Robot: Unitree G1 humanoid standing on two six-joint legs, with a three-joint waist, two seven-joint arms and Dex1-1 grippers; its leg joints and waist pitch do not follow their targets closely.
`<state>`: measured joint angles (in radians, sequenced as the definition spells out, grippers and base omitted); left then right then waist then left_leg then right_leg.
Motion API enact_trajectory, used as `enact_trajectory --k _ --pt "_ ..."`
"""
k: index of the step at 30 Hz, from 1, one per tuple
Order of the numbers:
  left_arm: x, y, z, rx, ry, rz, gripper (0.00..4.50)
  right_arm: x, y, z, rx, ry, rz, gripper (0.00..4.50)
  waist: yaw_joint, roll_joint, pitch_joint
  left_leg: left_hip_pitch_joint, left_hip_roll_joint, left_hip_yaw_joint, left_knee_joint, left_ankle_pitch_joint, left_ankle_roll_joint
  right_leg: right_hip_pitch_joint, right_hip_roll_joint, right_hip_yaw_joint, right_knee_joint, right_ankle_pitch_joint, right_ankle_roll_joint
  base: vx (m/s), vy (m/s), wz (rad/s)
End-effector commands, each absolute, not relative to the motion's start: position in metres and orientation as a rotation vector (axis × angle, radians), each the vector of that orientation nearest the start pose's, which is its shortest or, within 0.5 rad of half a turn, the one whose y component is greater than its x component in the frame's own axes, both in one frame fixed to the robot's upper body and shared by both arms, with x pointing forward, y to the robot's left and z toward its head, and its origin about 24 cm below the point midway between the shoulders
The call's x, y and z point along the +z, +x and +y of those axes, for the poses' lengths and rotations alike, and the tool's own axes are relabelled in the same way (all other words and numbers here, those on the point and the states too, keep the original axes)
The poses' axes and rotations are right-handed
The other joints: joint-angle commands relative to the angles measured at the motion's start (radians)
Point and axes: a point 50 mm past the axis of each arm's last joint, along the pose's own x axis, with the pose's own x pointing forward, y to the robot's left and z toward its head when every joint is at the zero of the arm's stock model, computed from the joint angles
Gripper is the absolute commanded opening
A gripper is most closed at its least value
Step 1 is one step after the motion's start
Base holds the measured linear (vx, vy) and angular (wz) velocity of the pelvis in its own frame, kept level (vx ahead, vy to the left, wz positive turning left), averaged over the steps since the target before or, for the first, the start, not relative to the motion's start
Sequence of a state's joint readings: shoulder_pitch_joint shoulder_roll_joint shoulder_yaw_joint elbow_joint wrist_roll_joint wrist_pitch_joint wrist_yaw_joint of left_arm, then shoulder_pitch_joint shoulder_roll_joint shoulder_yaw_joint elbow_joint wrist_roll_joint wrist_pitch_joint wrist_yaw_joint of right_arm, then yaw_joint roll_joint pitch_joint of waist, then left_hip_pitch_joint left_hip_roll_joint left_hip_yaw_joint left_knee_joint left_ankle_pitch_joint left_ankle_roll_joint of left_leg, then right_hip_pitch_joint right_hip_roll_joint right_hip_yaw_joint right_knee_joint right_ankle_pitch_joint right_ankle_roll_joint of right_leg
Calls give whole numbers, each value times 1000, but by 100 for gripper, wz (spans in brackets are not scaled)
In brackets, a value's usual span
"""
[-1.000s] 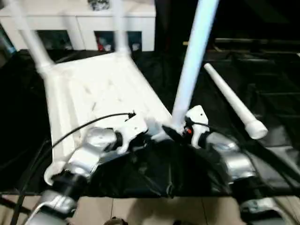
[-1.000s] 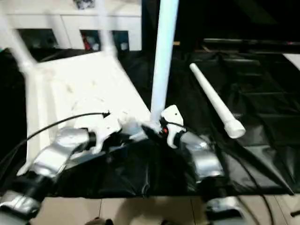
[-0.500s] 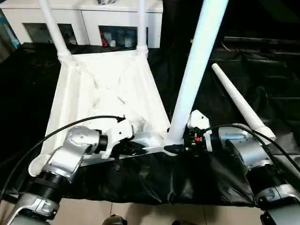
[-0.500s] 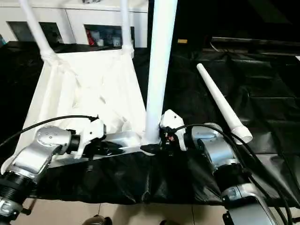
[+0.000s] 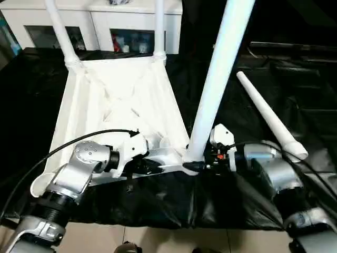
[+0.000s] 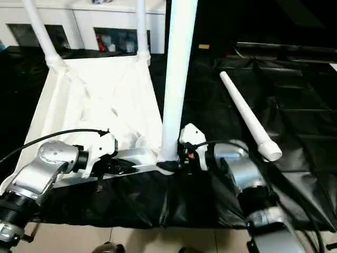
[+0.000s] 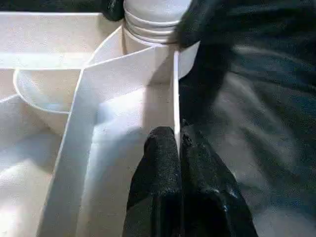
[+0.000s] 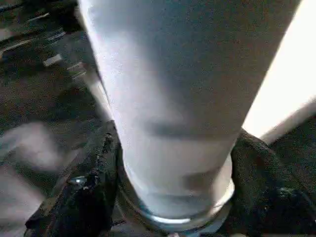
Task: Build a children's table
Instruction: Rotate leg to tighten
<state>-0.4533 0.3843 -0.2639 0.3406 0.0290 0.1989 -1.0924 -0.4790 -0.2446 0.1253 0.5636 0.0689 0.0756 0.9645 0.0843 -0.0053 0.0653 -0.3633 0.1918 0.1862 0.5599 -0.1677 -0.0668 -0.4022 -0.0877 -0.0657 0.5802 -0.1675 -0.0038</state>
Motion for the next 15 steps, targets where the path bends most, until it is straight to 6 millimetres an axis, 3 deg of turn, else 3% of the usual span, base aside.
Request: enact_trajectory --k 1,3,4,5,6,7,9,10,11,12,15 --pt "57 305 98 -1173 365 327 0 16 308 -100 942 -105 356 272 -5 -4 -44 12 39 -21 -79 -339 -6 36 -63 41 -78 -454 -169 0 0 0" --pt "57 305 94 -1166 359 323 0 15 308 -98 916 -88 354 272 -8 -6 -44 16 36 -22 -77 -360 -7 31 -66 40 -88 -519 -137 0 0 0" --pt "56 302 71 -1147 333 305 0 15 311 -84 765 -10 348 272 -12 -2 -38 19 36 -20 -79 -373 -5 23 -63 44 -96 -547 -123 0 0 0" --pt "56 302 71 -1147 333 305 0 15 311 -84 765 -10 348 272 -11 -4 -41 24 33 -24 -78 -391 -9 21 -66 39 -103 -596 -106 0 0 0" --pt "55 299 62 -1147 326 298 0 15 312 -78 709 17 348 272 -10 2 -42 21 32 -27 -79 -390 -8 26 -69 37 -102 -605 -99 0 0 0" --pt "55 296 53 -1154 327 285 0 18 313 -70 661 27 330 272 -12 2 -42 16 33 -28 -82 -380 -8 27 -65 38 -102 -585 -92 0 0 0" --pt "55 294 48 -1161 329 276 0 20 313 -64 636 26 312 272 -12 7 -43 21 33 -26 -81 -393 -8 19 -63 39 -103 -574 -89 0 0 0" --pt "56 293 45 -1161 326 269 0 22 312 -61 639 12 293 307 -16 11 -42 17 32 -26 -83 -399 -8 20 -61 39 -105 -556 -88 0 0 0" --pt "57 293 43 -1165 328 247 0 23 311 -59 634 -2 276 307 -16 9 -45 16 32 -25 -83 -394 -5 22 -59 39 -102 -533 -88 0 0 0" --pt "58 293 44 -1167 333 237 0 24 311 -61 636 10 274 342 -14 9 -45 17 32 -23 -82 -392 -1 20 -58 40 -102 -522 -90 0 0 0" --pt "59 293 48 -1173 347 220 0 24 313 -70 620 -9 281 347 -14 12 -48 9 33 -23 -82 -360 15 26 -58 43 -94 -467 -106 0 0 0"
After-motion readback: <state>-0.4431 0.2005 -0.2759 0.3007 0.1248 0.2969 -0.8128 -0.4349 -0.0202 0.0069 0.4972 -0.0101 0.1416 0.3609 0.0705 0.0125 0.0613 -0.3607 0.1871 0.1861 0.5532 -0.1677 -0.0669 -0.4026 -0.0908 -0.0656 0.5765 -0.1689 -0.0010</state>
